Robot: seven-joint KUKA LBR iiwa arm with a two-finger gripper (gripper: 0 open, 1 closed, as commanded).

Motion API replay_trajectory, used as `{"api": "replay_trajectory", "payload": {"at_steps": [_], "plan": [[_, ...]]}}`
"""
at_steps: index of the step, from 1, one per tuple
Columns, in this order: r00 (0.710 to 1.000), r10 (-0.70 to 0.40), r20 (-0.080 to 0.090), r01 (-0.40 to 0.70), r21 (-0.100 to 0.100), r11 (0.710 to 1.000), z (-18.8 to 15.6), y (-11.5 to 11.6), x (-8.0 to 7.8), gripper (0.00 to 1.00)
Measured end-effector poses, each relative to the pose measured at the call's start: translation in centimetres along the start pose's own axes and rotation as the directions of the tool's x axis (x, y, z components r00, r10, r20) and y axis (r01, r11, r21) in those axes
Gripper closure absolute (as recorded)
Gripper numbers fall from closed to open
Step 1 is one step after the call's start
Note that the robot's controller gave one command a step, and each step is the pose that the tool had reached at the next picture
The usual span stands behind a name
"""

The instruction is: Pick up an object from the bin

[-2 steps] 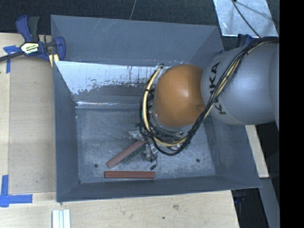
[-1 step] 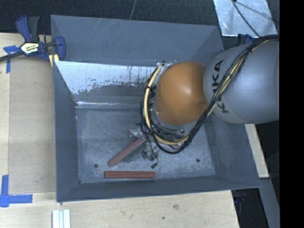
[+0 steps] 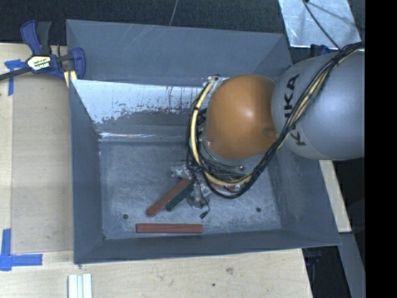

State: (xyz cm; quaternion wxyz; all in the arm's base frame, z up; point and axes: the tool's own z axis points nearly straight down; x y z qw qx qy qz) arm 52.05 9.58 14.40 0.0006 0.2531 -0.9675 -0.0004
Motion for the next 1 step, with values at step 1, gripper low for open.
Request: {"api": "replay_trajectory", "payload": {"at_steps": [1], "plan": [[1.000, 0.000, 0.003, 0.000, 0.001, 1.000, -1.47, -0.04, -0.08, 1.00]]}}
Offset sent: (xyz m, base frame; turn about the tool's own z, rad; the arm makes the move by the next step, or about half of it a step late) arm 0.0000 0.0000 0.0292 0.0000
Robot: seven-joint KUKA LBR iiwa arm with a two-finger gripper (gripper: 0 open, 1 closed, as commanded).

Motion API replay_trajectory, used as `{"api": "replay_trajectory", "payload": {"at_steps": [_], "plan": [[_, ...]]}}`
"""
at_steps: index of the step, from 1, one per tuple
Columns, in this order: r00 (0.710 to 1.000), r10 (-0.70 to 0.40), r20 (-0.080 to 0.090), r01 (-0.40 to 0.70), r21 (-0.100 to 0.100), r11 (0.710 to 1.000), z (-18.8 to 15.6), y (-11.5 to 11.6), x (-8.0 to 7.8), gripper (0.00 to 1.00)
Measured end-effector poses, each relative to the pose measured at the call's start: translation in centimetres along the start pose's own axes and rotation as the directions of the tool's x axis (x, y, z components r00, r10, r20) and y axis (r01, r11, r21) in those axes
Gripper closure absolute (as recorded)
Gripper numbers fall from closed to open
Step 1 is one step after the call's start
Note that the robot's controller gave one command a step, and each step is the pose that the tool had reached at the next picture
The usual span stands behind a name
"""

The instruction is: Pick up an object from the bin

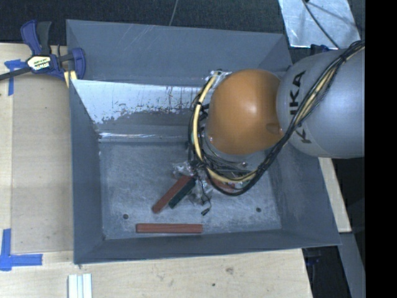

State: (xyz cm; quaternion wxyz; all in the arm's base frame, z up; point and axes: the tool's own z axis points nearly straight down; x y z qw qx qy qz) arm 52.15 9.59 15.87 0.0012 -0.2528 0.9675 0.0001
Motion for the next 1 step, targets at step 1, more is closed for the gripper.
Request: {"api": "replay_trajectory", "payload": {"at_steps": [1], "plan": [[1.000, 0.002, 0.004, -0.002, 0.002, 1.000, -1.08, -0.04, -0.09, 1.00]]}}
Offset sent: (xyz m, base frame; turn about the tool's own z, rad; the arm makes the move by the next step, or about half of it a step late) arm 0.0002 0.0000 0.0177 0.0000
